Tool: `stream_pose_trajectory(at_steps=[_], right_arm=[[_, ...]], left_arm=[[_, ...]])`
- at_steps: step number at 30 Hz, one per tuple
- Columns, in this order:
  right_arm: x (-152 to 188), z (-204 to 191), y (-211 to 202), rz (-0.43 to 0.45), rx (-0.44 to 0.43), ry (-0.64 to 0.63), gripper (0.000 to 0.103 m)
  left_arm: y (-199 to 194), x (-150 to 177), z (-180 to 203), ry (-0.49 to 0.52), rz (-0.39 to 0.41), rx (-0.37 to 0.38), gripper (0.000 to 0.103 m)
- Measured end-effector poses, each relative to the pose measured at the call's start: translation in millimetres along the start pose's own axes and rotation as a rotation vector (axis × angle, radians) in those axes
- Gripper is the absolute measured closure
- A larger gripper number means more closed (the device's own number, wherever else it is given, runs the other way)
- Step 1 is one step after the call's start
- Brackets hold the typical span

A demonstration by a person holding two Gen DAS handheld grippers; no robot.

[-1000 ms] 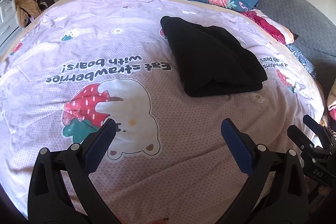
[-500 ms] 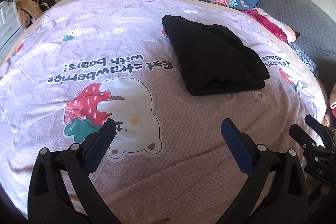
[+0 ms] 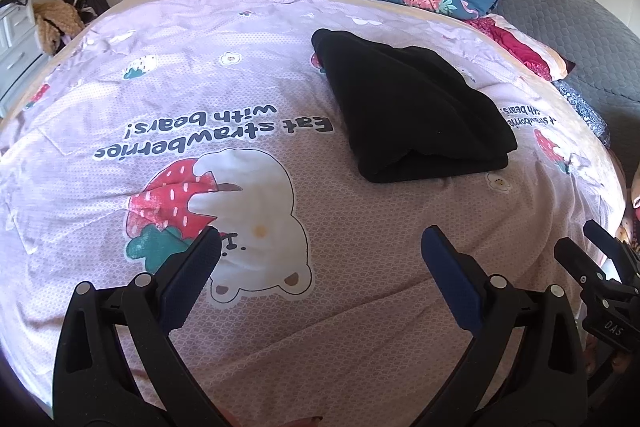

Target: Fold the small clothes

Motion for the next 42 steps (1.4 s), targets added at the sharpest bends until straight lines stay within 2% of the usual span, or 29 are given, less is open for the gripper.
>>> stream_pose_trajectory(at_steps=[26, 33, 36, 39, 40, 41, 42], right_arm=[[1, -1, -1, -0.005, -0.003, 0.002, 0.004], [1, 11, -1, -0.012, 0.019, 0.036, 0.004], [4, 38, -7, -0.012, 0.078, 0.101, 0.004], [16, 101, -17, -0.011, 0.192, 0.233, 0.004], [28, 143, -24, -0.022, 0.277, 0.307, 0.004], [37, 166, -29, -0.026, 0.327, 0.343, 0.004], [56, 218, -42, -0.030, 0.449, 0.417, 0.004]], left_arm=[[3, 4, -3, 0.024, -0.008, -0.041, 0.009], [8, 9, -3, 0.030, -0.030, -0.027, 0.009], [11, 12, -14, 0.013, -0.044, -0.026, 0.009], [18, 9, -52, -0.045, -0.064, -0.054, 0.009], [20, 5, -71, -0.070, -0.068, -0.073, 0.009], [22, -2, -103, -0.112, -0.065, -0.114, 0.009], [22, -8, -127, -0.144, -0.061, -0.145, 0.009]])
Point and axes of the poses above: each gripper's, at about its wrist camera, not at the fingertips, and y roughly the way its jaws point, z to its right, x to its underside, the point moved 10 cm from there along y, roughly the way its jaws point, and after that the axes turned 5 degrees about -y, right-handed, at the moved point
